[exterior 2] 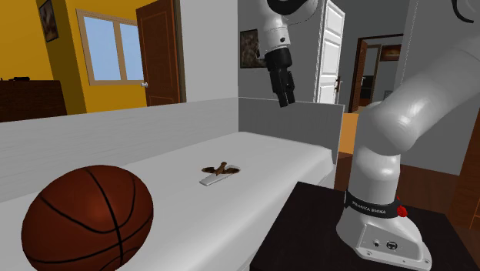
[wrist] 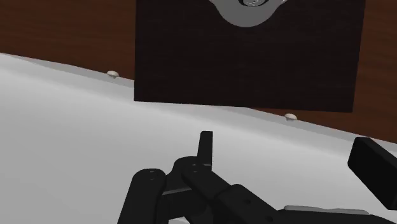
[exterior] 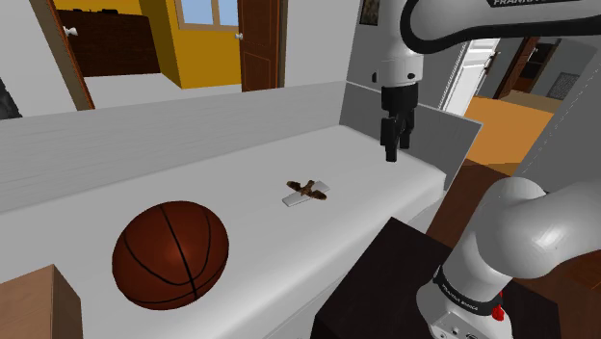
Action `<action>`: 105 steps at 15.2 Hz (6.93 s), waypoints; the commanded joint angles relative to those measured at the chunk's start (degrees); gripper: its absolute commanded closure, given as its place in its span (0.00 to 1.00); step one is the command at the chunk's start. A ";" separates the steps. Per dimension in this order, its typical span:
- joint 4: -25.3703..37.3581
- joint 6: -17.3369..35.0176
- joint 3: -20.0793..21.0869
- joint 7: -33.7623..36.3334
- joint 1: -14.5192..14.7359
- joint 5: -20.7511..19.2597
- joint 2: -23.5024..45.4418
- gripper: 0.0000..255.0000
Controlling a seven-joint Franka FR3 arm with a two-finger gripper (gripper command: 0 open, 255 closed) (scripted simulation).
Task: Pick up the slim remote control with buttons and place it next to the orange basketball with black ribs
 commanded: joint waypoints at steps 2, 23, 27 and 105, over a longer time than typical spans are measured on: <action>-1.04 1.83 -1.18 -2.76 0.22 -1.22 0.36 0.00; -0.79 46.75 -23.71 -58.87 8.77 -7.80 34.36 0.00; 3.49 53.27 -24.66 -71.85 10.29 -1.21 44.11 0.00; 24.57 35.95 -20.21 -90.60 9.04 3.16 44.97 1.00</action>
